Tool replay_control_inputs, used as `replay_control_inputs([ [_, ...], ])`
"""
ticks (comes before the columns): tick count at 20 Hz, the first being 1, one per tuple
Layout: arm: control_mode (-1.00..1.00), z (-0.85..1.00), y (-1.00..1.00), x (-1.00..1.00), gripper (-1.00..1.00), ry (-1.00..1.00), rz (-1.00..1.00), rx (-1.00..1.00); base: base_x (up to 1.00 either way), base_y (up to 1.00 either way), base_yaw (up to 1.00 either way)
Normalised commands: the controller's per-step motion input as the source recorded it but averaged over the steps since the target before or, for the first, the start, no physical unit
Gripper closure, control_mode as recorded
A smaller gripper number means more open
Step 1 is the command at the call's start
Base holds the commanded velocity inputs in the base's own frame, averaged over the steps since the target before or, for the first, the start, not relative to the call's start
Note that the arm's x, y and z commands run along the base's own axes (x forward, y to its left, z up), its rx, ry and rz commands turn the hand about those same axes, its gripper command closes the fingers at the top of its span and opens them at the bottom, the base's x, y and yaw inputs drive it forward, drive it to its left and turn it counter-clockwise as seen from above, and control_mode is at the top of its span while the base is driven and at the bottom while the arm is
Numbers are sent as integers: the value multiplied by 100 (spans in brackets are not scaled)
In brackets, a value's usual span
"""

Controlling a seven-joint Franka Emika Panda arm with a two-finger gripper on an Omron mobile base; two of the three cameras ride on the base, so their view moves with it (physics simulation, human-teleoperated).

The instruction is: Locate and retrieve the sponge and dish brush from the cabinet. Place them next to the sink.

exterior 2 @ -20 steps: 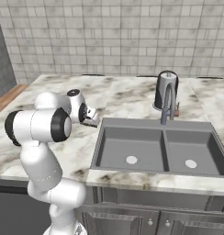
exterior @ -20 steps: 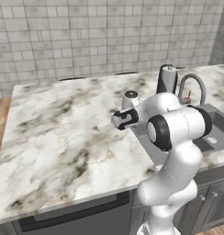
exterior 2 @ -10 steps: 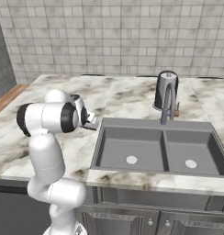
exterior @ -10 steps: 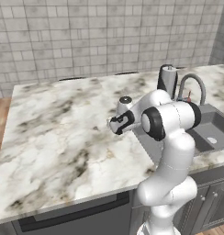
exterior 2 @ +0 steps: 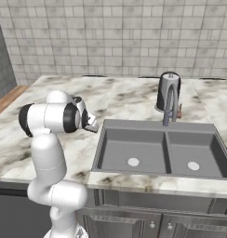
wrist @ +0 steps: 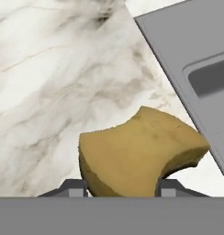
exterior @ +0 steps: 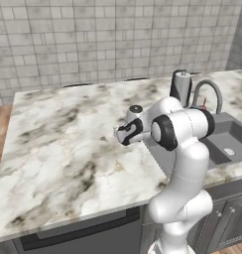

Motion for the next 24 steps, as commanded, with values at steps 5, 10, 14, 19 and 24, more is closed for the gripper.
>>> replay_control_inputs([
  [5, -100, -43, 12, 3, -100, -1, -1, 7, 0, 0, 0],
  [10, -100, -32, 12, 1, -100, -5, 0, 4, 0, 0, 0],
  [14, -100, -19, 7, 1, -100, -3, 0, 3, 0, 0, 0],
  [19, -100, 61, 0, -4, -100, 8, 0, 0, 0, 0, 0],
  [24, -100, 88, 1, -19, -100, 11, 0, -10, 0, 0, 0],
])
